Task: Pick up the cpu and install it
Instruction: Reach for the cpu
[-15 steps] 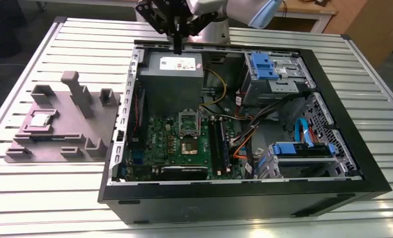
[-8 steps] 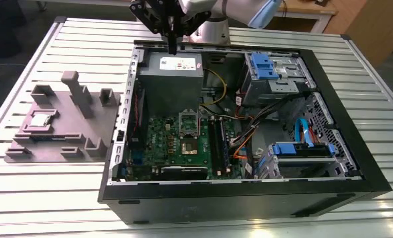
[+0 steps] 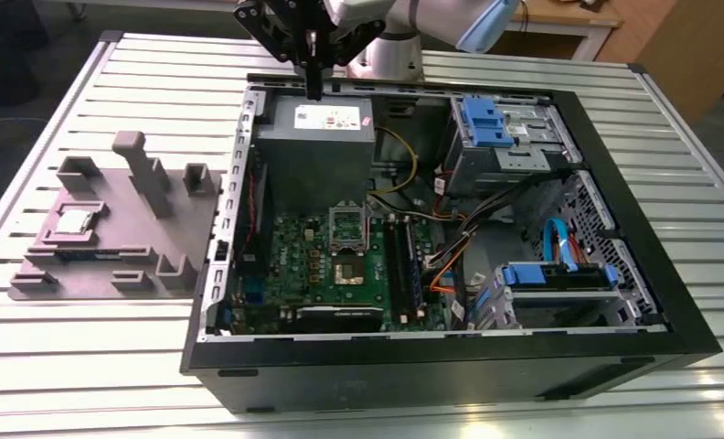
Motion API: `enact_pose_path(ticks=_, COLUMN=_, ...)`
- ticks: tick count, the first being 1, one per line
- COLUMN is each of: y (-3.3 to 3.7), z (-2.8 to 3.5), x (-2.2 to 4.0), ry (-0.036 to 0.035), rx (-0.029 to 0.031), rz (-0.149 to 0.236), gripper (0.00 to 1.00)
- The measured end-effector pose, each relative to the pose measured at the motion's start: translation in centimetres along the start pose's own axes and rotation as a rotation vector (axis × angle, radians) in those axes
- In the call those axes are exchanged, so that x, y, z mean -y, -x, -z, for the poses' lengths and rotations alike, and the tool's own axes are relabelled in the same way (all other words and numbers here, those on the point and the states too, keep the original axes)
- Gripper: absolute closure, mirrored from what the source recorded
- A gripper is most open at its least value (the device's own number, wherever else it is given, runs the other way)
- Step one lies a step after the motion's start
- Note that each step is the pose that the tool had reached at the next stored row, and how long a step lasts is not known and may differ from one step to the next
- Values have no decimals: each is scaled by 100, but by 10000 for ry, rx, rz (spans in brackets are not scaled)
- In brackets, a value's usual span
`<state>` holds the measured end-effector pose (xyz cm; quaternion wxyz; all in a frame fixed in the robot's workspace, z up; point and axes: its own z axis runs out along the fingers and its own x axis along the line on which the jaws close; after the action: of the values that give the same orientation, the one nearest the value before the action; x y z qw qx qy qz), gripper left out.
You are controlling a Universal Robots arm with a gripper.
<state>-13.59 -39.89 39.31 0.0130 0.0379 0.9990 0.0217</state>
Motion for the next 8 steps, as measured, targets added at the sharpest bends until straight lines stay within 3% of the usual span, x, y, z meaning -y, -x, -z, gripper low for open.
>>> enact_pose_path(ticks=8, y=-24, z=0, x=2, ry=1, rx=0, rz=-1, gripper=90)
